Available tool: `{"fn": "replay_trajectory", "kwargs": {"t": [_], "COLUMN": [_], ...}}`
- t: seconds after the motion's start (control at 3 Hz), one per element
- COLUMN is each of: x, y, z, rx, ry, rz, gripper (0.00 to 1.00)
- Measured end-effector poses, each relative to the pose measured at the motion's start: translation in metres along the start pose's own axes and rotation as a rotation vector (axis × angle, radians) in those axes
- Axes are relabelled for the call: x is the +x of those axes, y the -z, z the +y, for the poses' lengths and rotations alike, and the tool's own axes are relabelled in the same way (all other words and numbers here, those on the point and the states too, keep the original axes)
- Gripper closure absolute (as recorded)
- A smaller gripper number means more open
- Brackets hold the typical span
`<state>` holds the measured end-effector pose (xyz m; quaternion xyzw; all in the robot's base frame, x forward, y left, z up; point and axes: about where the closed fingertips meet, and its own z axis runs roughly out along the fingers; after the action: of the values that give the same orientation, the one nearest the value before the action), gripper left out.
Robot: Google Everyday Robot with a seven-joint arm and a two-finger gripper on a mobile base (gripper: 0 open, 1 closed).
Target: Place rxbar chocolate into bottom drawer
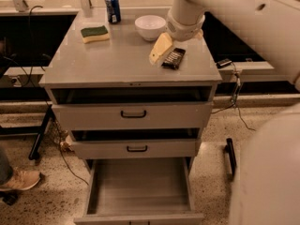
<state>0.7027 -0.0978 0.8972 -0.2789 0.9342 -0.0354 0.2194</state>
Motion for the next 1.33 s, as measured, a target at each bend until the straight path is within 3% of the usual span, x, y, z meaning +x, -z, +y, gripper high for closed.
{"fn": "replay_trajectory", "kwargs": {"t": [0.67,1.0,1.33], "x": [-0.01,-0.013,-0.016], "y": [-0.048,-0.065,-0.088], "z": [-0.008,-0.013,-0.011], "rx": [0.046,0.036,0.028], "ry": [-0.351,-0.564,-0.731], "rz": [0.049,0.059,0.092], "gripper": [0.0,0.0,0.03]}}
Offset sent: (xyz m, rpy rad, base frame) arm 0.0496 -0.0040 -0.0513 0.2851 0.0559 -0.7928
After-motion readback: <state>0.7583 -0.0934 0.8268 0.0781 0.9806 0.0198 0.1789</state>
